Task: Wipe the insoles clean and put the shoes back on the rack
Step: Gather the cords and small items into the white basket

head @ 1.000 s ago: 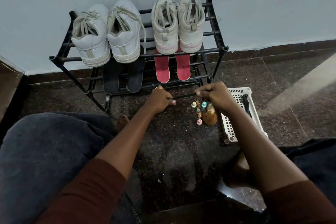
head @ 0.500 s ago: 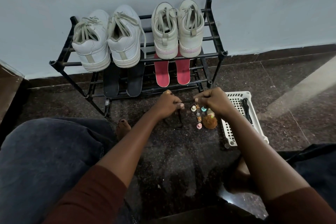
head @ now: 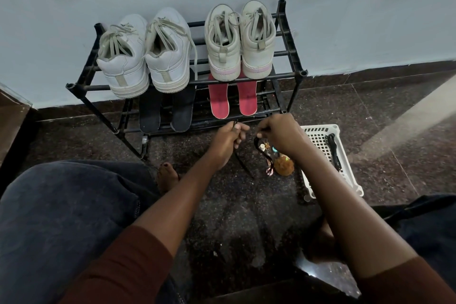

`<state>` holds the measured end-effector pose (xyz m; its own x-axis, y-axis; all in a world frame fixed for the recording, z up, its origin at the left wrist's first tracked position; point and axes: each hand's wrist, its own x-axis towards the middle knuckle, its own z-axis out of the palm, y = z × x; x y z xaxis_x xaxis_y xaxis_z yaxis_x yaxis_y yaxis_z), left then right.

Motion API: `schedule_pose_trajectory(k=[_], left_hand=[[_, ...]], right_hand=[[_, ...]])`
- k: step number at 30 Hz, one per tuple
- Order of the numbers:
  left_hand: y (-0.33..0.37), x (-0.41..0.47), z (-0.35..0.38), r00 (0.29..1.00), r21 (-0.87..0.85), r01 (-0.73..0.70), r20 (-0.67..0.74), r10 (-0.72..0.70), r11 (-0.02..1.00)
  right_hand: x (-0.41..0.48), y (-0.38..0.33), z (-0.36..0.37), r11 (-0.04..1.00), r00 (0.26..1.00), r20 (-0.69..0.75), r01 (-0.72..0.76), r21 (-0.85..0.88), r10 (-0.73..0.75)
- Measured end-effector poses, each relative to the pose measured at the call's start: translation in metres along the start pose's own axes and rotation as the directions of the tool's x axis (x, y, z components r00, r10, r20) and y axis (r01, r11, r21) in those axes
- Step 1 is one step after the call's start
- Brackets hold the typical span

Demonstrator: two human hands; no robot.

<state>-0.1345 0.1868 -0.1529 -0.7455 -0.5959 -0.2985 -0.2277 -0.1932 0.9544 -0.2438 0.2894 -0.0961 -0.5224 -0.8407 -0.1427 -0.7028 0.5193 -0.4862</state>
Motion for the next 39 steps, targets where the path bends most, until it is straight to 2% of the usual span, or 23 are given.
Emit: schedule_pose_trajectory(k=[2,5,8,13,18,22,26,28,30,32,35,37,39], left_hand=[[0.002,-0.003,0.008,0.999,-0.019,-0.036,-0.011,0.036,0.999],[0.005,-0.006,0.017,0.999,-0.113,-0.022,0.044,0.027,0.993],[0.008,-0.009,0.022,0.996,-0.254,0.029,0.086,-0.007,0.967],[0.014,-0.015,0.028,0.997,-0.351,0.042,0.073,-0.017,0.935],[0.020,-0.018,0.033,0.998,-0.351,0.024,0.059,-0.003,0.936],[0.022,-0.023,0.038,0.998,-0.319,0.023,0.068,-0.001,0.947],[0.021,-0.024,0.037,0.992,-0.230,0.020,0.127,0.009,0.973],[0.022,-0.023,0.035,0.993,-0.218,0.027,0.121,0.000,0.976],[0.024,-0.021,0.033,0.997,-0.259,0.037,0.073,-0.018,0.965],[0.024,-0.017,0.031,1.000,-0.311,0.029,0.017,-0.025,0.950],[0.026,-0.012,0.029,0.999,-0.407,0.004,-0.041,-0.023,0.913],[0.028,-0.010,0.028,0.997,-0.464,-0.023,-0.080,-0.016,0.886],[0.028,-0.009,0.027,0.994,-0.500,-0.059,-0.114,0.002,0.864]], right_hand=[[0.000,-0.005,0.002,1.000,1.000,0.015,0.012,0.008,-0.012],[0.000,-0.009,0.007,0.999,1.000,0.009,0.015,0.031,-0.015],[-0.001,-0.009,0.012,0.995,0.997,-0.078,-0.001,0.101,0.009],[-0.003,-0.010,0.014,0.952,0.974,-0.201,-0.037,0.304,0.102],[-0.005,-0.012,0.017,0.875,0.962,-0.209,-0.054,0.482,0.174],[-0.009,-0.014,0.020,0.830,0.942,-0.242,-0.060,0.555,0.231],[-0.008,-0.014,0.020,0.920,0.917,-0.358,-0.022,0.392,0.174],[-0.006,-0.010,0.020,0.916,0.898,-0.393,-0.026,0.401,0.198],[-0.006,-0.006,0.019,0.843,0.893,-0.351,-0.057,0.535,0.283],[-0.005,-0.004,0.020,0.723,0.927,-0.207,-0.091,0.685,0.312],[-0.007,-0.006,0.028,0.520,0.985,0.049,-0.128,0.845,0.163],[-0.010,-0.010,0.033,0.464,0.993,0.106,-0.122,0.877,0.060],[-0.009,-0.010,0.037,0.449,0.990,0.138,-0.134,0.883,0.024]])
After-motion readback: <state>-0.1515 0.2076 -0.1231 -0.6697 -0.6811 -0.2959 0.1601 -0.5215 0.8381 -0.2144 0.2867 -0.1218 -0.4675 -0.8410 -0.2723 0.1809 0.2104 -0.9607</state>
